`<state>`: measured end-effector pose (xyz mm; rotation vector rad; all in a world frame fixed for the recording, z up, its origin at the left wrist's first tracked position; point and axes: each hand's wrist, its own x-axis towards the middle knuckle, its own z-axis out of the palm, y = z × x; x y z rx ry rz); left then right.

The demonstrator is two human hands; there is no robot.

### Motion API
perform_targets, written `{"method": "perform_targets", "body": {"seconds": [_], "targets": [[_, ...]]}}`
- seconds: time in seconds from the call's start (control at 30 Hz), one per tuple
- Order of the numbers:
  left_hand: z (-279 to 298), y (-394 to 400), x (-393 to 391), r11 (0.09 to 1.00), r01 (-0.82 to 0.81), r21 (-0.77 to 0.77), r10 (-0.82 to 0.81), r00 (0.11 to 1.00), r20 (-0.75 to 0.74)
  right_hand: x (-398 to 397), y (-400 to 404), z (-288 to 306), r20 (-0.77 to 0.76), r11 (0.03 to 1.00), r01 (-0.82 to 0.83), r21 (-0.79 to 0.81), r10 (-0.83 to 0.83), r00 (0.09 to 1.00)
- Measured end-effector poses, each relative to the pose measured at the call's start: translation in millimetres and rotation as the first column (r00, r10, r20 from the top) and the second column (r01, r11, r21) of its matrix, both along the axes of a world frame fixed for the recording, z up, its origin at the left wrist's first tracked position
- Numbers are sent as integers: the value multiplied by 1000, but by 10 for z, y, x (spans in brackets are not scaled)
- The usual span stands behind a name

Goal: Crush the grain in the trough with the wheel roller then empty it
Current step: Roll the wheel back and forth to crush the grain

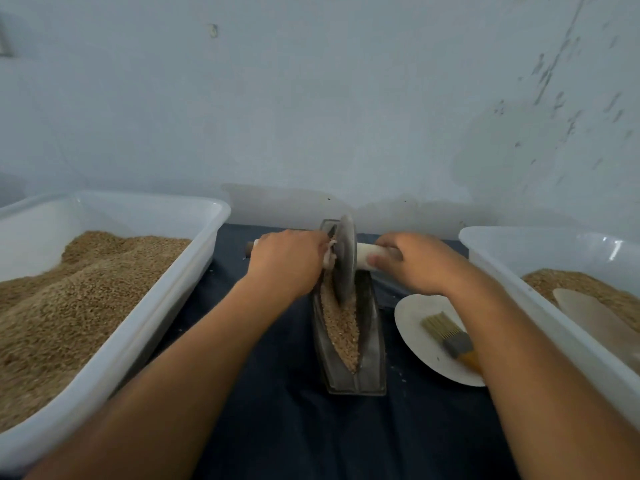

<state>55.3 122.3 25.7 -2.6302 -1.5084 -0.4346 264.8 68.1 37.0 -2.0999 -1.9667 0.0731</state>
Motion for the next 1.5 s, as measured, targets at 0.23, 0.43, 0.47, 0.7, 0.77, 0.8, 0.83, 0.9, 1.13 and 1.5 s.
{"method": "perform_targets", "body": {"seconds": [0.23, 0.43, 0.47, 0.7, 0.77, 0.8, 0.83, 0.9, 1.13, 1.5], "targets": [[-209, 177, 6, 995, 9, 103, -17, 996, 83, -74, 128, -151, 110, 971, 45, 237, -73, 991], [109, 8, -70, 986, 11, -165, -13, 1000, -11, -64, -99, 159, 9, 998, 23, -56, -22, 1000], [189, -55, -85, 984, 22, -178, -33, 998, -61, -77, -157, 221, 24, 994, 11, -106, -9, 1000], [624, -529, -173, 977, 49, -207, -103, 962, -254, -280, -458, 527, 142, 956, -27, -291, 71, 987], [676, -596, -194, 975, 59, -212, -118, 955, -273, -304, -487, 565, 142, 953, -37, -301, 83, 986], [689, -610, -200, 975, 62, -213, -121, 953, -276, -309, -491, 569, 137, 953, -42, -299, 87, 987], [690, -607, -202, 975, 60, -214, -120, 953, -277, -313, -489, 569, 131, 954, -46, -295, 89, 987], [659, -563, -200, 976, 51, -212, -110, 955, -277, -306, -466, 545, 110, 960, -44, -277, 77, 991], [251, -117, -72, 983, 8, -183, -20, 998, -62, -71, -146, 215, 33, 993, -14, -113, 18, 999], [-158, 162, 18, 988, 62, 139, -80, 988, 130, -51, 103, -130, 42, 982, 27, 185, -35, 999]]}}
